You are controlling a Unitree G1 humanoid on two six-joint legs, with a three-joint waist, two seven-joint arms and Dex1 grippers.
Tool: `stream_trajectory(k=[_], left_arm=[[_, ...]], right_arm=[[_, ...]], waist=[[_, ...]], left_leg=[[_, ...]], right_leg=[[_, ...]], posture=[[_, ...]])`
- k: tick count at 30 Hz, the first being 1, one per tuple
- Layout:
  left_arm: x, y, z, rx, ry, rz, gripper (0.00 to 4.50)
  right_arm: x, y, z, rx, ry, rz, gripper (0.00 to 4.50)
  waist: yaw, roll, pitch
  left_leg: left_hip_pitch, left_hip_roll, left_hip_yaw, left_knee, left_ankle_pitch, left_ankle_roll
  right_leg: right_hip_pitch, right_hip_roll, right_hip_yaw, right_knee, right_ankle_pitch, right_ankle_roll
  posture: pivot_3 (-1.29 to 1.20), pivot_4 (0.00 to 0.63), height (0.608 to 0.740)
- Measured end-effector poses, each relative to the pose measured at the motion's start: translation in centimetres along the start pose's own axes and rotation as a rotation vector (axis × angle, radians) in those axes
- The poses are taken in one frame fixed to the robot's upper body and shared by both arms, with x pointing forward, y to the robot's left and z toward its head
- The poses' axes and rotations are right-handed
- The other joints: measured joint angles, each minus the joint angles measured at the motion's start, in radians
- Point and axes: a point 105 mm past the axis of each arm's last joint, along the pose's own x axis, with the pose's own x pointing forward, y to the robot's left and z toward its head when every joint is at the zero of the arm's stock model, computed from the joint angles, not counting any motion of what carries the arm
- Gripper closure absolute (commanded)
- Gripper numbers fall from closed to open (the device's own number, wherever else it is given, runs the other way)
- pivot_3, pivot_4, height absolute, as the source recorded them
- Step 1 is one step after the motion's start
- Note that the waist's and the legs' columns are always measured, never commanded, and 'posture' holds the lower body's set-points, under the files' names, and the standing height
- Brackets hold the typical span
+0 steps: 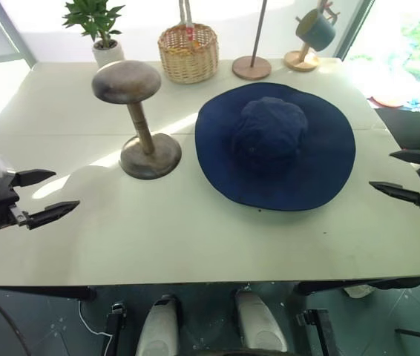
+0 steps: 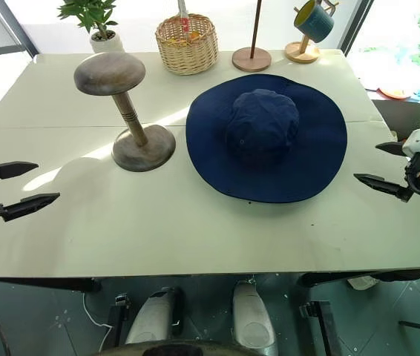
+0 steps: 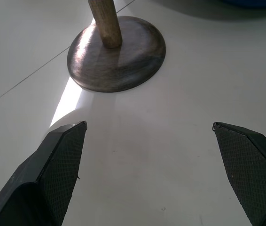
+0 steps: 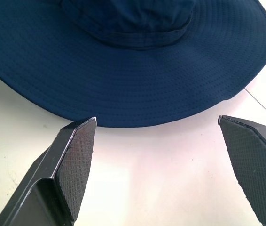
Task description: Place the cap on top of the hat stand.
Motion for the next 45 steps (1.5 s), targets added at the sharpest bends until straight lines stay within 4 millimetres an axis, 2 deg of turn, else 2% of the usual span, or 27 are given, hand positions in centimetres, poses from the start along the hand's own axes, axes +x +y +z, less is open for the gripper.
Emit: stream_trajectory(k=[9,16,19,24,26,29,31,35,38,41,43,45], left_arm=[[0.0,0.0,0.0,-0.006,-0.004,-0.014,0.0],[0.2,0.2,1.8,-0.073,-0.074,-0.055,0.0],[0.4,0.2,3.4,-0.056,-0.101,-0.088,0.0],[1.5,-1.9,9.1,-0.002,-0.241,-0.294,0.0],[2.4,-3.0,11.2,0.048,-0.281,-0.374,0.0],[3.6,-4.4,12.5,0.077,-0.299,-0.487,0.0],[4.5,-5.6,12.6,0.08,-0.29,-0.585,0.0],[5.8,-7.4,12.2,0.102,-0.252,-0.746,0.0],[6.3,-8.0,11.6,0.111,-0.223,-0.817,0.0],[6.9,-8.4,11.6,0.142,-0.223,-0.864,0.0],[7.4,-8.4,11.6,0.168,-0.225,-0.863,0.0],[7.9,-8.1,11.6,0.18,-0.228,-0.854,0.0]], right_arm=[[-0.1,-0.1,-0.2,-0.014,0.004,-0.005,0.24],[-0.1,-0.2,-0.4,0.002,0.011,-0.017,0.24],[-0.2,-0.1,0.0,-0.031,0.007,-0.02,0.24],[-0.7,0.8,2.4,-0.154,0.005,0.001,0.24],[-1.0,1.7,3.3,-0.188,0.004,-0.001,0.24],[-1.0,3.6,4.4,-0.21,0.006,0.007,0.24],[-1.0,4.9,4.7,-0.202,0.019,-0.01,0.24],[-0.3,9.0,4.7,-0.187,0.05,-0.011,0.24],[0.4,11.0,4.9,-0.186,0.062,-0.032,0.24],[2.1,13.3,3.9,-0.158,0.079,-0.047,0.24],[3.2,14.1,3.0,-0.117,0.088,-0.069,0.24],[4.4,13.8,2.7,-0.097,0.081,-0.14,0.24]], waist=[[0.001,0.0,0.0],[0.001,0.0,0.0],[0.001,0.0,0.0],[0.003,0.0,0.0],[0.006,0.0,0.0],[0.003,0.0,0.0],[0.003,0.0,0.0],[0.005,0.0,0.0],[0.003,-0.002,-0.001],[0.005,-0.004,-0.002],[0.007,-0.005,-0.002],[0.007,-0.005,-0.002]], left_leg=[[0.0,0.0,0.0,0.0,0.0,0.0],[0.0,0.0,0.0,0.001,0.0,0.0],[0.0,0.0,0.0,0.001,0.0,0.0],[0.0,0.0,0.0,0.002,0.0,0.0],[0.001,0.0,-0.002,0.002,0.0,0.0],[0.001,0.0,-0.004,0.002,0.0,0.0],[0.001,0.0,-0.004,0.003,0.0,0.0],[0.001,0.0,-0.005,0.004,0.0,0.0],[0.001,0.0,-0.005,0.005,0.0,0.0],[0.001,0.0,-0.006,0.005,0.0,0.0],[0.001,-0.001,-0.005,0.005,0.0,0.0],[0.001,-0.001,-0.006,0.005,0.0,0.0]], right_leg=[[0.0,0.0,0.0,0.001,0.0,0.0],[0.001,0.0,0.0,0.001,0.0,0.0],[0.001,0.0,0.0,0.002,0.0,0.0],[0.002,0.001,0.0,0.002,0.0,0.001],[0.003,0.002,0.0,0.002,-0.001,0.002],[0.004,0.003,0.0,0.003,-0.001,0.003],[0.004,0.004,0.0,0.003,-0.001,0.003],[0.004,0.004,0.0,0.003,-0.001,0.003],[0.005,0.004,0.0,0.003,-0.001,0.003],[0.005,0.003,0.0,0.003,-0.001,0.002],[0.005,0.003,0.0,0.003,-0.001,0.002],[0.005,0.003,0.0,0.002,-0.001,0.002]], posture=[[0.0,0.15,0.74],[0.0,0.15,0.74],[0.0,0.15,0.74],[0.0,0.15,0.74],[0.0,0.15,0.74],[0.0,0.15,0.74],[0.0,0.15,0.74],[0.0,0.15,0.74],[0.0,0.15,0.74],[0.0,0.15,0.74],[0.0,0.15,0.74],[0.0,0.15,0.74]])
